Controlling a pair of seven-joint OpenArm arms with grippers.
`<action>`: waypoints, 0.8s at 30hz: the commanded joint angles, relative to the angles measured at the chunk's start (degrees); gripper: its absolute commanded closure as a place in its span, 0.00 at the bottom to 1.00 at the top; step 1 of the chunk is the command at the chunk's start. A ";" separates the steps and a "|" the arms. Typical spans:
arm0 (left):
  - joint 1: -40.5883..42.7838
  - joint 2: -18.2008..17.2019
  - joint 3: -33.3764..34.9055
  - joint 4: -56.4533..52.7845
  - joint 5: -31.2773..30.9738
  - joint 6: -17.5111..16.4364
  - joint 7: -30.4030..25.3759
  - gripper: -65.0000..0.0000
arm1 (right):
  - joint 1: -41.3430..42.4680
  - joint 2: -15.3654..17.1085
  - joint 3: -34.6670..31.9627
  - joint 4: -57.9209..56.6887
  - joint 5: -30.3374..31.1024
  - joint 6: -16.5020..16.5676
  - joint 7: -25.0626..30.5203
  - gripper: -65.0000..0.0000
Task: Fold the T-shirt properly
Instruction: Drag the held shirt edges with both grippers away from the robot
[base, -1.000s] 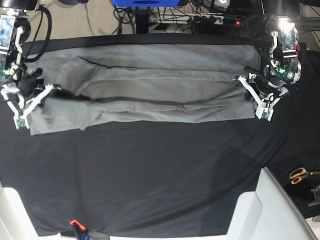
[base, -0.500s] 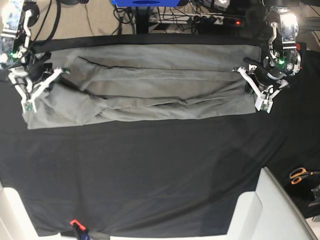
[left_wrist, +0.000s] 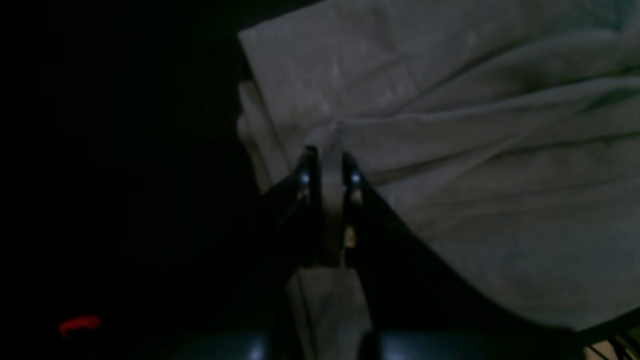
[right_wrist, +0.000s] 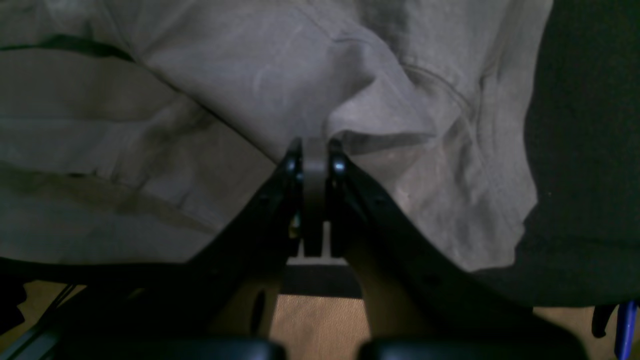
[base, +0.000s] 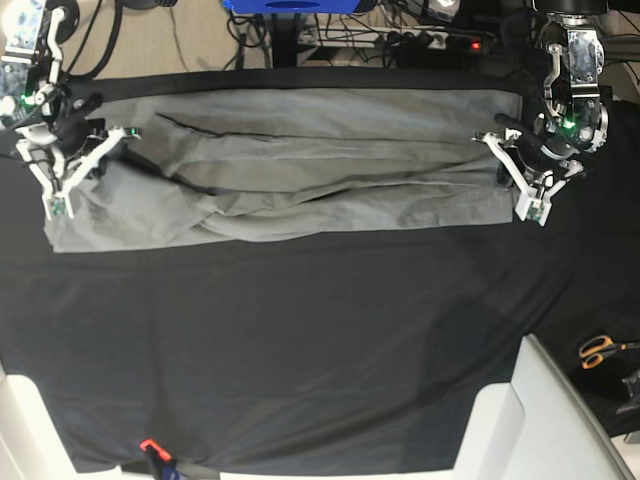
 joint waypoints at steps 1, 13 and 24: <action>-0.43 -1.17 -0.29 0.73 -0.17 0.12 -0.88 1.00 | 0.78 0.72 0.11 0.24 0.23 0.20 1.04 1.00; -0.43 -1.43 -0.29 0.82 -0.17 0.12 -0.88 1.00 | 2.89 3.36 0.28 -1.60 0.14 -0.06 1.04 1.00; -0.52 -1.43 -0.38 0.64 0.27 0.12 -0.88 1.00 | 1.74 3.01 4.41 -0.90 0.14 0.03 0.86 1.00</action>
